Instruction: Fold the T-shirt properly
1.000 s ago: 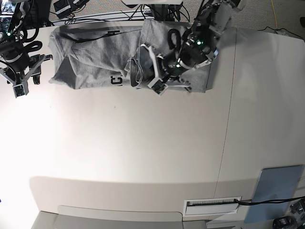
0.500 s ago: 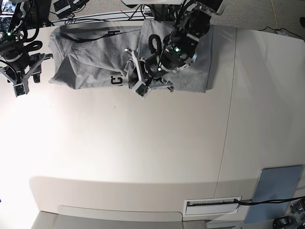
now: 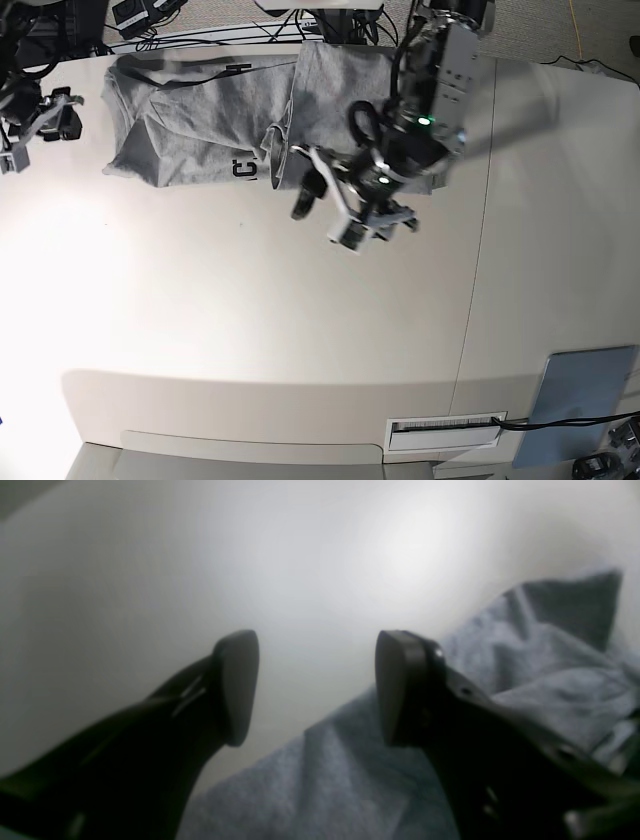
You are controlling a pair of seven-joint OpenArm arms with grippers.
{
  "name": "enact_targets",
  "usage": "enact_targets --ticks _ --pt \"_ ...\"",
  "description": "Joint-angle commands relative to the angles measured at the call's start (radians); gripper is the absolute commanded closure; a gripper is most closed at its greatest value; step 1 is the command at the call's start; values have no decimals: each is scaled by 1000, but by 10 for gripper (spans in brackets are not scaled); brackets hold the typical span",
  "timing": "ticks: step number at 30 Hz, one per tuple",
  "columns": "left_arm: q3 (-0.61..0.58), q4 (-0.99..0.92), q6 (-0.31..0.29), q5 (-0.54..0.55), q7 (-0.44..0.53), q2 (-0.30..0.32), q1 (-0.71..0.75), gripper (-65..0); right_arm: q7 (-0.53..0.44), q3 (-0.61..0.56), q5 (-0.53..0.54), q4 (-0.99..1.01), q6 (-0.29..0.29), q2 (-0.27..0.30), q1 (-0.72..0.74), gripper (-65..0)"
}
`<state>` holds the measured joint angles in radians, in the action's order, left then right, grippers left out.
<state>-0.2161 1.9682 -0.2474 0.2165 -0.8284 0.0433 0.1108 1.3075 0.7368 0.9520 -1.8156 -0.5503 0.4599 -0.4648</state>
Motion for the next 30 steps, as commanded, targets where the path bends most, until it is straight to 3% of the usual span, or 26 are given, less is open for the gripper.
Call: enact_targets --ticks 1,6,15,20,30 --pt "20 25 -32 56 -3 -7 -9 -378 -6 10 32 22 -21 17 -1 -235" --pt "90 29 -95 209 -93 -6 6 -378 -7 -20 73 183 -90 17 0 -388" --pt "92 29 -95 210 -90 -6 43 -378 -18 -167 129 228 -106 17 19 -392" --pt "92 29 -94 203 -92 -6 45 -378 -27 -281 128 228 -47 17 55 -392" --pt "92 29 -94 191 -93 -6 45 -378 -67 -386 117 228 -33 13 66 -387"
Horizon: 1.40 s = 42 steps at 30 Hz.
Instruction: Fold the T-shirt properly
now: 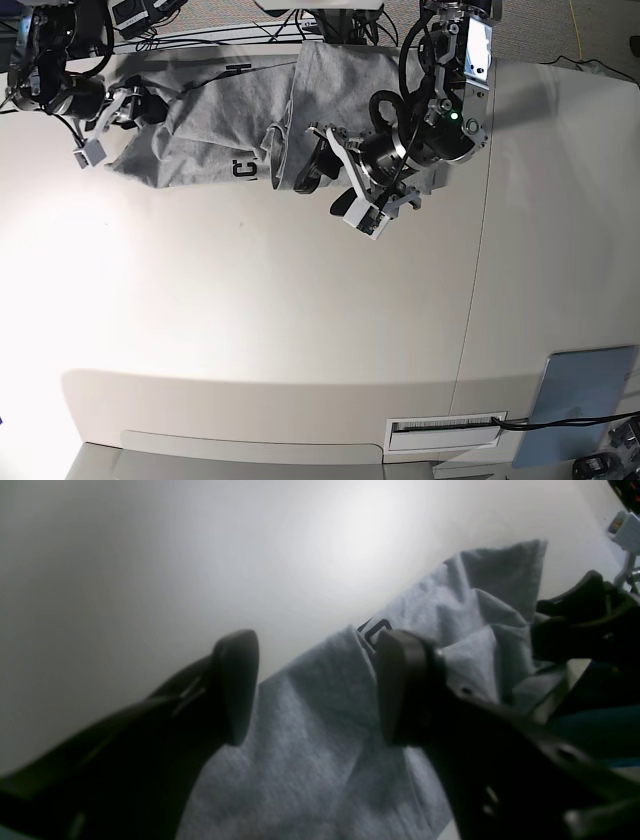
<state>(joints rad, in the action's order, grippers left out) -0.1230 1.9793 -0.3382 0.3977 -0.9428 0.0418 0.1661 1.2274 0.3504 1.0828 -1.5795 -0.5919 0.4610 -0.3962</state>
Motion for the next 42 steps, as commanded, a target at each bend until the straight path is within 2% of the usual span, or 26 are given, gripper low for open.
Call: enact_targets --ticks 1,3,6,7,11,15,19,23,28,31,32,35,37,42 --pt "-1 18 -3 -4 22 -5 -10 -378 -2 1 -31 -8 8 8 -2 -364" --pt "-1 18 -3 -41 22 -5 -7 -377 -35 1 -77 -8 8 -1 -2 -253" --pt "-1 18 -3 -78 23 -5 4 -377 -80 1 -135 -8 0 -4 -2 -39" --pt "-1 18 -3 -85 23 -5 8 -378 -95 1 -158 -8 2 -3 -2 0" --pt "0 18 -3 -106 23 8 24 -378 -195 14 -248 -8 20 3 -3 0" --pt "4 18 0 -106 26 47 40 -378 -257 108 -296 -8 42 23 -2 0" --pt "4 18 9 -106 26 71 52 -378 -256 207 -302 -8 41 70 -2 0" --pt "3 18 11 -106 38 72 70 -378 -230 227 -302 -8 38 102 -2 0" --pt "3 18 11 -106 52 72 82 -378 -219 227 -328 -8 -76 101 0 0" --pt "3 18 11 -106 52 72 81 -377 -206 227 -351 -8 -93 101 0 0" --pt "3 18 11 -106 52 72 81 -378 -206 227 -367 -8 -93 101 0 -37" --pt "3 18 11 -106 52 72 81 -377 -207 227 -408 -8 -92 101 0 -219" --pt "3 18 11 -106 52 72 81 -377 -206 227 -432 -8 -90 101 0 -294" --pt "3 18 11 -107 52 72 81 -377 -210 227 -502 -8 -6 102 0 -301"
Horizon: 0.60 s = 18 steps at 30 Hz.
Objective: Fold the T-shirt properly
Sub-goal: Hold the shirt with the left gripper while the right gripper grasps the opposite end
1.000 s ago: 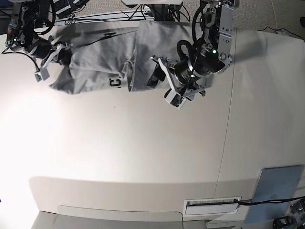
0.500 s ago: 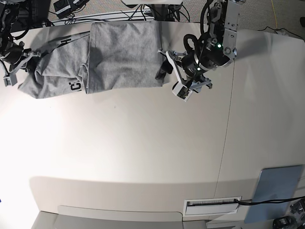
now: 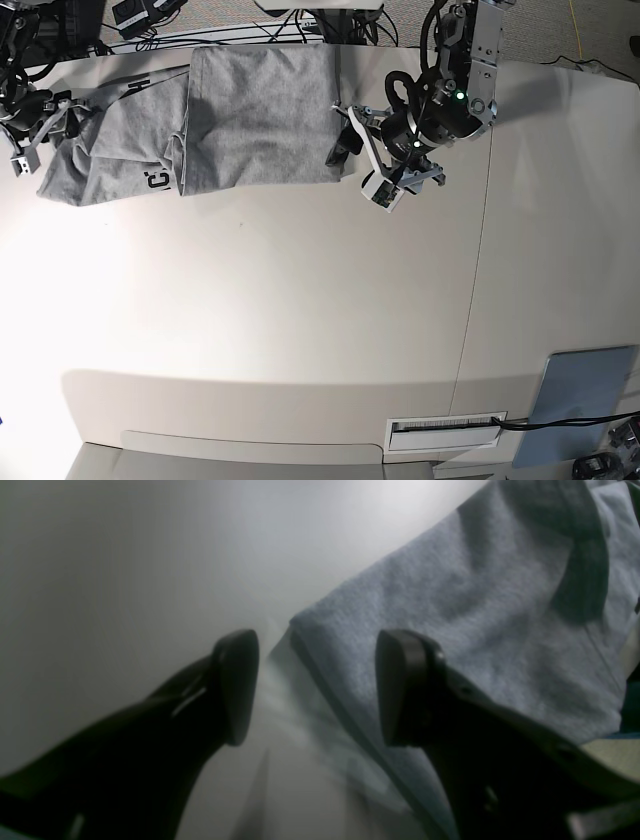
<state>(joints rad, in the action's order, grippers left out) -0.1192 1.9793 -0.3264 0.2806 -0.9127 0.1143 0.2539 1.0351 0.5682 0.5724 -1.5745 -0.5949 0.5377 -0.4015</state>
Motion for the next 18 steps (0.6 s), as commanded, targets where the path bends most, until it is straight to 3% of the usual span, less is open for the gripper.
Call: enact_targets --ticks 1,5,10,12,15,18 --pt "-1 18 0 10 22 0 -6 -377 -23 9 -5 -13 10 27 6 -301" --pt "-1 18 -1 10 22 0 -6 -377 -50 9 -19 0 66 69 9 -301" --pt "-1 18 -1 10 23 0 -7 -377 -27 9 61 131 76 141 78 -301" --pt "-1 18 -1 10 23 0 -7 -377 4 9 114 208 33 151 122 -301" --pt "-1 18 -1 10 23 0 -7 -377 95 9 220 327 -88 156 197 -301" --pt "-1 18 -1 10 23 0 -7 -377 212 9 332 450 -103 156 274 -301"
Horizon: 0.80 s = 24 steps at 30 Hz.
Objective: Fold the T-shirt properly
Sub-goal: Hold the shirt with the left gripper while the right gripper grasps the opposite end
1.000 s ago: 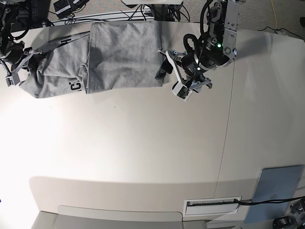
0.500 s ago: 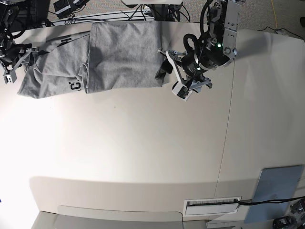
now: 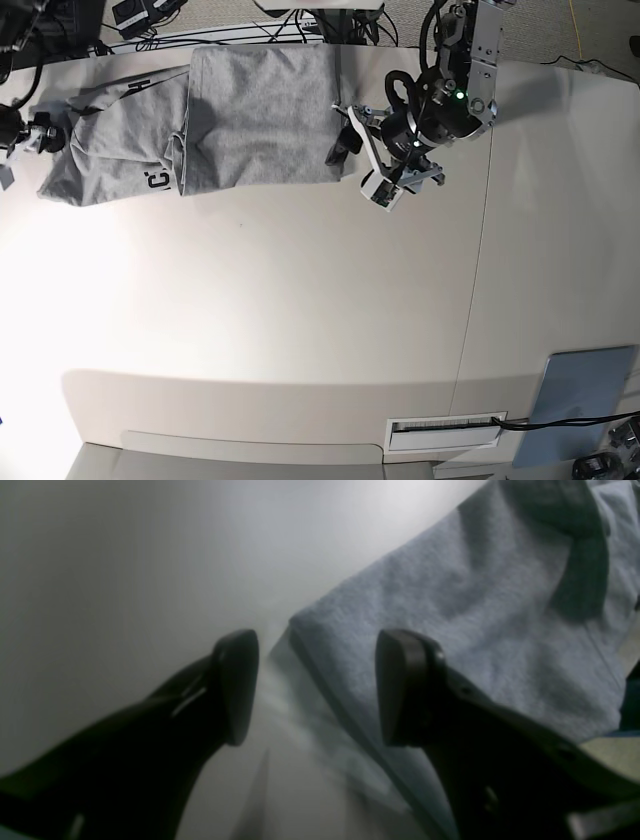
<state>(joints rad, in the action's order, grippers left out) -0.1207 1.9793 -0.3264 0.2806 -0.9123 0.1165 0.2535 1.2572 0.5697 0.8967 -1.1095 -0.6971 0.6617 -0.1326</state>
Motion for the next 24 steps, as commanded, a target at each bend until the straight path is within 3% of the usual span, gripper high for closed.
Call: enact_targets --ticks 1,6,9,17,24 --pt "1 18 -1 10 22 -2 -6 -376 20 7 38 26 -1 31 29 -301" --pt "1 17 -1 10 22 -2 -6 -375 133 7 135 164 -1 32 107 -301" --pt "1 17 -1 10 22 -2 -6 -375 138 8 172 175 -1 43 113 -301" --pt "1 17 0 10 22 -2 -3 -375 139 8 419 175 -1 145 111 -301" --pt "1 17 20 10 21 -3 -3 -375 139 7 396 175 -1 121 110 -300"
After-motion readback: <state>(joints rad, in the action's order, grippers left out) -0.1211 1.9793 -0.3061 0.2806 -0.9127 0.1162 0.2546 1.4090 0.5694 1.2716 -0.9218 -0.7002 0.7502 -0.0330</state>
